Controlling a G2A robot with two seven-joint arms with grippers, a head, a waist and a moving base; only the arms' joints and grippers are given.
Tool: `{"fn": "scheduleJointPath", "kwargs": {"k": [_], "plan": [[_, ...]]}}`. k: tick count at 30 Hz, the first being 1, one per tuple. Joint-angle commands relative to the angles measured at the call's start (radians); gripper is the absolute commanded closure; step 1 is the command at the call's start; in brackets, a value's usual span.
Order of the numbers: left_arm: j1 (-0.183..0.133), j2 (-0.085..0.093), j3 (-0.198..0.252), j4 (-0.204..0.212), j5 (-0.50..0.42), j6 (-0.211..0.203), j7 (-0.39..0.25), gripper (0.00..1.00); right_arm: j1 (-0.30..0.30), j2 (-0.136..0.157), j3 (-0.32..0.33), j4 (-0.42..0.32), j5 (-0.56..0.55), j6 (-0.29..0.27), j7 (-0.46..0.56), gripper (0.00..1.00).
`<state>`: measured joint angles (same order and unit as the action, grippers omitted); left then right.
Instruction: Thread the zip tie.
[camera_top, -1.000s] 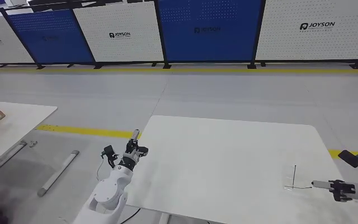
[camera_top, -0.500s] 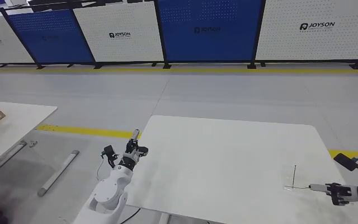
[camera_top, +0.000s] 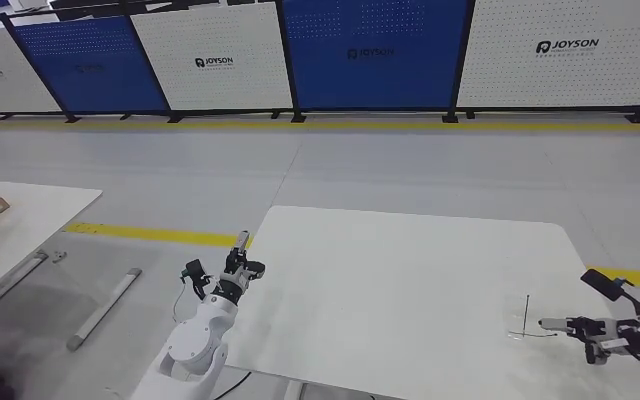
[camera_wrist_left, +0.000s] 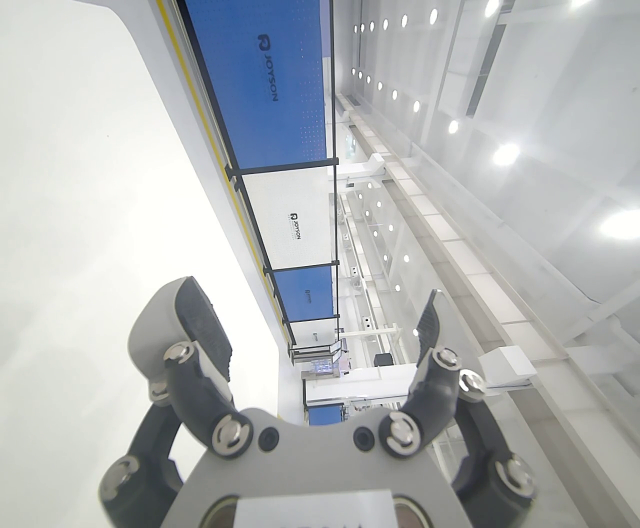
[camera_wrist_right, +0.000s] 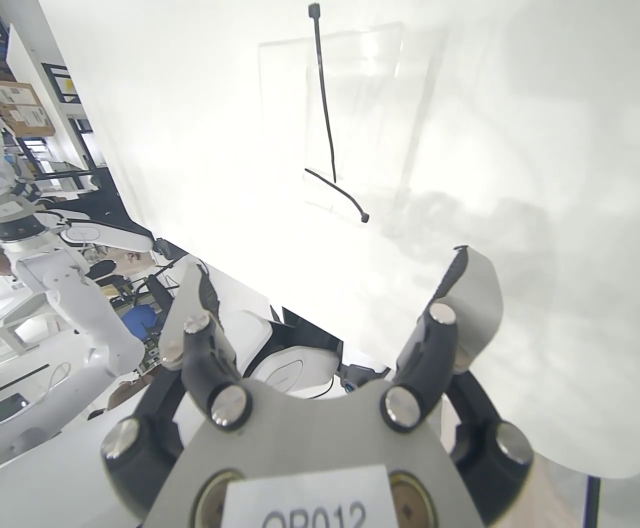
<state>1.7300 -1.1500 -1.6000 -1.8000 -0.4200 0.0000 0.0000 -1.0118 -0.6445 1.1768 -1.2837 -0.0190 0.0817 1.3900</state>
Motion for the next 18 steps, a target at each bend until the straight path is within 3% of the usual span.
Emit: {"fn": "scheduleJointPath", "kwargs": {"k": [1,6,11,18], "plan": [[0.000,0.000,0.000,0.000,0.000,0.000,0.000,0.00,0.000,0.000,0.000,0.000,0.000,0.000,0.000,0.00],[0.000,0.000,0.000,0.000,0.000,0.000,0.000,0.00,0.002,-0.003,-0.009,0.011,-0.010,0.011,-0.021,0.00],[0.000,0.000,0.000,0.000,0.000,0.000,0.000,0.00,0.051,-0.022,-0.057,0.045,-0.032,0.048,-0.035,0.00],[0.000,0.000,0.000,0.000,0.000,0.000,0.000,0.00,0.058,-0.024,-0.064,0.049,-0.036,0.049,-0.030,0.00]]}}
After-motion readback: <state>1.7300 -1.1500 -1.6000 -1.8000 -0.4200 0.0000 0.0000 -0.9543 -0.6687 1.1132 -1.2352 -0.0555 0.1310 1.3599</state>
